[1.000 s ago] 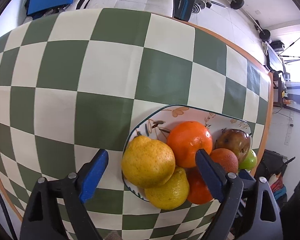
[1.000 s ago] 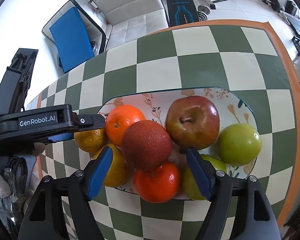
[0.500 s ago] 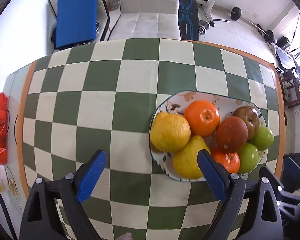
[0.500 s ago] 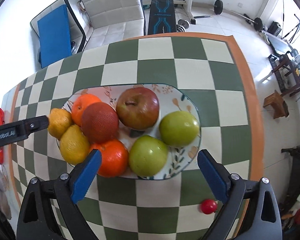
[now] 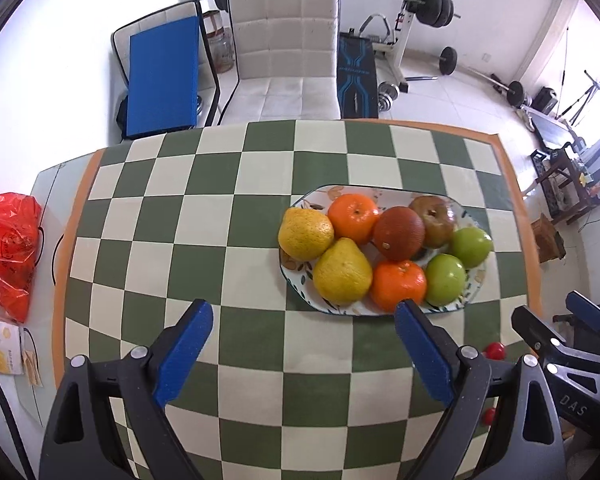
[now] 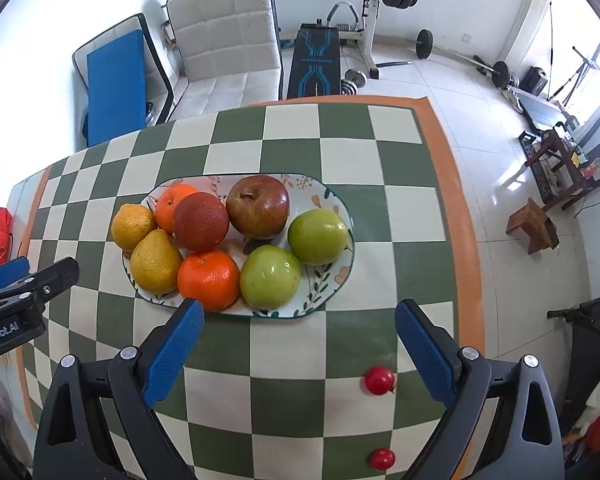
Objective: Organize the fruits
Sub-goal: 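Withdraw both tools and move toward the two red tomatoes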
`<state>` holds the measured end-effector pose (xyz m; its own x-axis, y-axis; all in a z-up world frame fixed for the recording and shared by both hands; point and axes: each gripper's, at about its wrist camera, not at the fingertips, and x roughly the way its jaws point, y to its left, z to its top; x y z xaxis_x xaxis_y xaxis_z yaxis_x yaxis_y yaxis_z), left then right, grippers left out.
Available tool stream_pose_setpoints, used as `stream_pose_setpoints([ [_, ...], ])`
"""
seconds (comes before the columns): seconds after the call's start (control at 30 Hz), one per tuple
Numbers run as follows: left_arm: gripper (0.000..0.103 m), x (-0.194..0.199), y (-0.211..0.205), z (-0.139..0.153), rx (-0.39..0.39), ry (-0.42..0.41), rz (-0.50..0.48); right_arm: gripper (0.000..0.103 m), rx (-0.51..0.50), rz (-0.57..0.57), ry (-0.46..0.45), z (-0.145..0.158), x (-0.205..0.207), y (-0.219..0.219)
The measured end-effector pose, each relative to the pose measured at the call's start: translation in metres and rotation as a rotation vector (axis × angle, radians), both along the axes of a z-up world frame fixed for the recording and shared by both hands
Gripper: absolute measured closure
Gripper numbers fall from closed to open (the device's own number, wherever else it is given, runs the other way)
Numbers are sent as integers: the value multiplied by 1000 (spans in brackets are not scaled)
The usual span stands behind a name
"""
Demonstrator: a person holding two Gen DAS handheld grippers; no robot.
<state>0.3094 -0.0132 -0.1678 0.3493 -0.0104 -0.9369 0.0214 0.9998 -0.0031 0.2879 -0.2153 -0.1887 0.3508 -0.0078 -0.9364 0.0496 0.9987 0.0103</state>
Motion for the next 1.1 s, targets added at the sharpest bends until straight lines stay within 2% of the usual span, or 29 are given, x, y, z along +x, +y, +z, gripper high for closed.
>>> stream_pose_setpoints([
  [0.27, 10, -40, -3, 42, -27, -77, -17, 5, 6, -2, -71, 44, -43, -6],
  [0.6, 10, -88, -4, 97, -20, -186, -38, 5, 19, 28, -177, 110, -102, 5],
  [1.1, 10, -141, -11, 140, -47, -250, -64, 5, 60, 29, -271, 182, -172, 7],
])
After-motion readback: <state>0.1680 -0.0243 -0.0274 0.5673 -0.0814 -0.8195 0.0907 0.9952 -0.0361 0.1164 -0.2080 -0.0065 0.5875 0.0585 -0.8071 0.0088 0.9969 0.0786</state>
